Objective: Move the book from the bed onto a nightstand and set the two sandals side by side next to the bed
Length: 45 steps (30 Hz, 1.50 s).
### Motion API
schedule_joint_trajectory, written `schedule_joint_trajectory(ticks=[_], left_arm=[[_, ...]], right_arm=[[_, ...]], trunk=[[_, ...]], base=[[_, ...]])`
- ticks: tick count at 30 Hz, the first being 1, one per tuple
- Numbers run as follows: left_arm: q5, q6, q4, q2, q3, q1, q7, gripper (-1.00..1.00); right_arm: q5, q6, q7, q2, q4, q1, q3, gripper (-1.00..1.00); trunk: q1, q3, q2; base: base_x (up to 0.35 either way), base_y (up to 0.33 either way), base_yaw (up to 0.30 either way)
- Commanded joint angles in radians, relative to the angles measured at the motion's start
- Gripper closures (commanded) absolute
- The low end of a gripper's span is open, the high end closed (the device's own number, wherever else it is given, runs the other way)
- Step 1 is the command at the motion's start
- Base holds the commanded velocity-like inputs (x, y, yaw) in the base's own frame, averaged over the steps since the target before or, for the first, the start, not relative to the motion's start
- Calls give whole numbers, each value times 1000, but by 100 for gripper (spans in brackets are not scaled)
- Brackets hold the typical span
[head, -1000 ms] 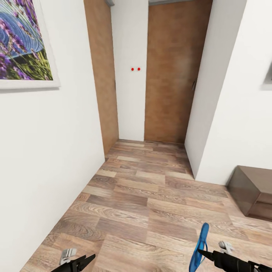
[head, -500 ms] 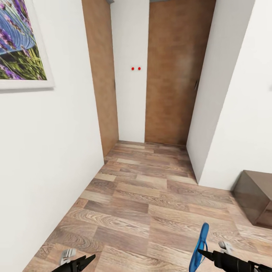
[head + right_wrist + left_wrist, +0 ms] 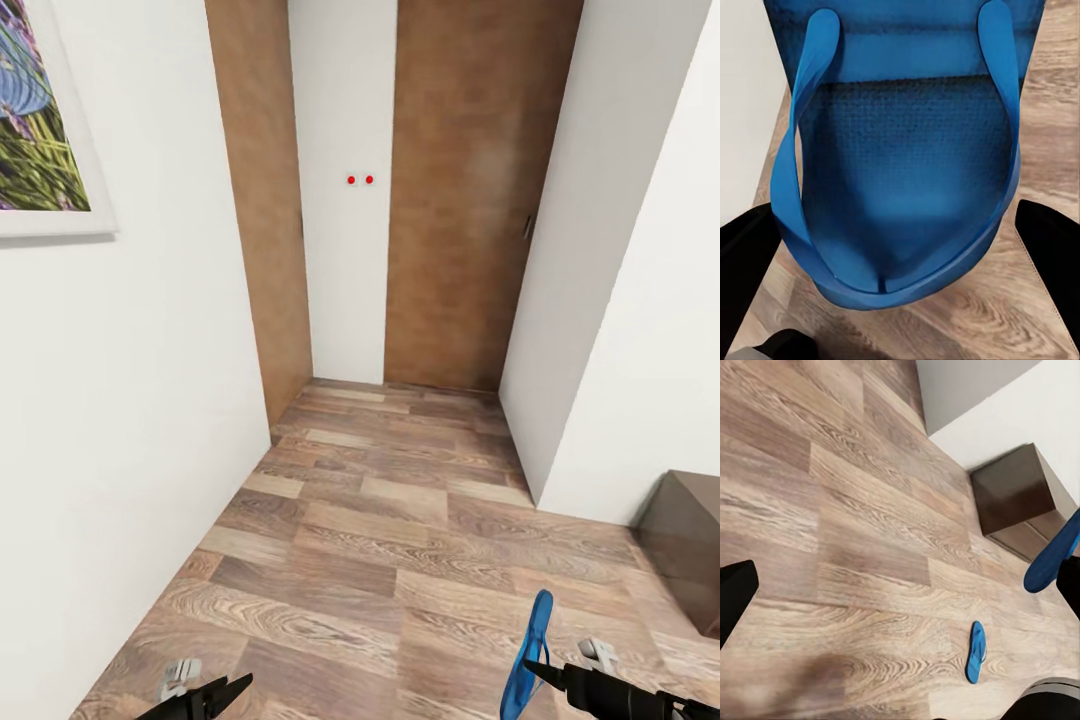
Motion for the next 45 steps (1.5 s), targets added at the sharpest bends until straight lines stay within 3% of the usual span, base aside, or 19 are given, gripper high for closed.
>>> schedule_joint_trajectory(ticks=[1,29,45], left_arm=[[6,10,0,0,1,0,-3,-100],[6,10,0,0,1,0,-3,-100],[7,10,0,0,1,0,-3,-100]], right_arm=[[1,10,3,0,0,0,-9,100],[1,10,3,0,0,-1,-9,100],[2,10,4,2,0,-1,-7,100]], trunk=[[0,-1,0],[0,-1,0],[0,-1,0]], base=[[326,0,0],[323,0,0],[34,0,0]])
